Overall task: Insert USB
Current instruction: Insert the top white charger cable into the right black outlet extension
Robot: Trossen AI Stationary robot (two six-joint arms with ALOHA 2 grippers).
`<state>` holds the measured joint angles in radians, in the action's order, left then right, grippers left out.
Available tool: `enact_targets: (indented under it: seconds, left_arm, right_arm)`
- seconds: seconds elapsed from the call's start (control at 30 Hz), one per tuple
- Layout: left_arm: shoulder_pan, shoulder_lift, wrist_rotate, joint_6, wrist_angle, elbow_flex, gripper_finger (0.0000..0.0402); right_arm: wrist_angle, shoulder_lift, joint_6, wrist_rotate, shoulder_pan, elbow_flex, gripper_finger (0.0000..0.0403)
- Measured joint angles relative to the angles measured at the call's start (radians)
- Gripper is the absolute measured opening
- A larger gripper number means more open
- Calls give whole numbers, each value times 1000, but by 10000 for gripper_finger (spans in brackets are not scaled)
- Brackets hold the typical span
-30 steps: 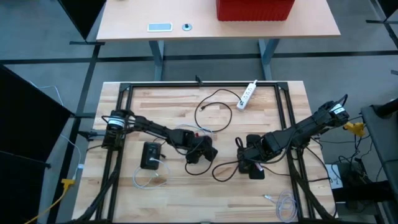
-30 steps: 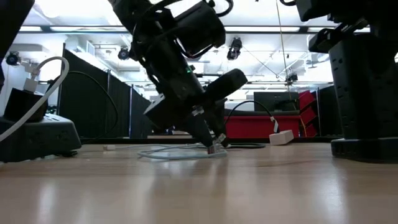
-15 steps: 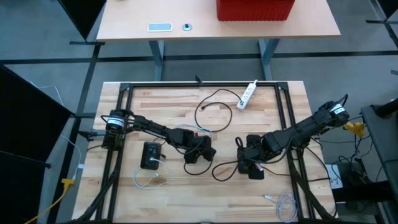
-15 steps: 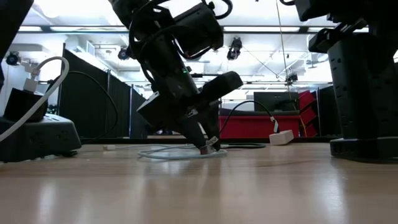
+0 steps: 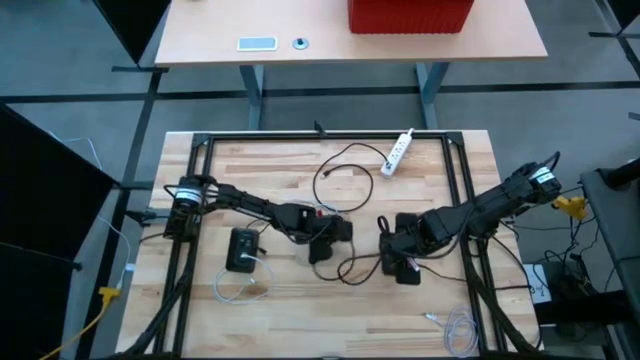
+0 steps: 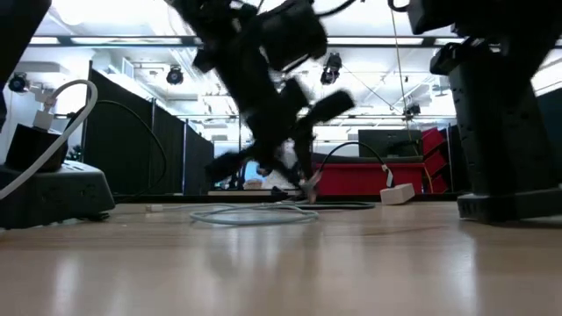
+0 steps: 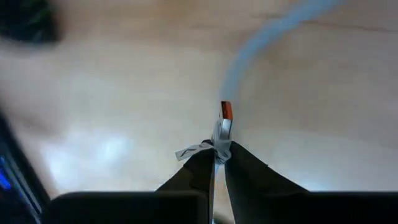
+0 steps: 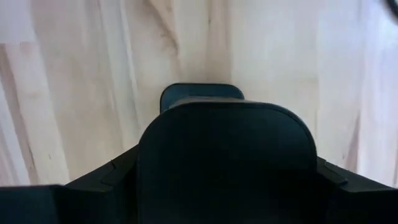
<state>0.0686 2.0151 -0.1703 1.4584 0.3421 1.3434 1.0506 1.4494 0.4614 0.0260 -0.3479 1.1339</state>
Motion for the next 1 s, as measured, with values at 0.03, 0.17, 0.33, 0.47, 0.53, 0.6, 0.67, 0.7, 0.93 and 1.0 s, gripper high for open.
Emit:
enact_targets:
  seconds: [0.03, 0.17, 0.33, 0.47, 0.53, 0.6, 0.67, 0.7, 0.93, 1.0]
  left_arm:
    - [-7, 0, 0, -83, 39, 35, 16]
    - [-47, 0, 62, -441, 229, 169, 16]
    - [-109, -3, 284, -848, 335, 249, 16]
    - [-121, -4, 365, -939, 361, 233, 16]
    - [-124, -4, 402, -979, 371, 223, 16]
    - [-124, -4, 421, -986, 364, 197, 16]
    - [-124, -4, 420, -998, 339, 164, 16]
    - [-125, -4, 420, -997, 317, 147, 16]
    - [-124, -4, 419, -953, 189, 17, 16]
    - [-124, -4, 419, -942, 188, -9, 16]
  right_arm:
    - [0, 0, -1, -1, 12, 11, 263]
    - [41, 0, -19, 29, 57, 60, 263]
    - [69, 0, -186, 85, 80, 86, 263]
    - [66, 0, -342, 114, 82, 84, 263]
    - [61, 0, -409, 125, 83, 82, 263]
    - [35, 0, -422, 125, 87, 72, 263]
    - [0, 0, -424, 121, 89, 55, 263]
    - [-24, 0, -428, 108, 93, 43, 263]
    - [-154, -4, -350, -8, 136, -62, 263]
    - [-162, -7, -323, -18, 136, -91, 263]
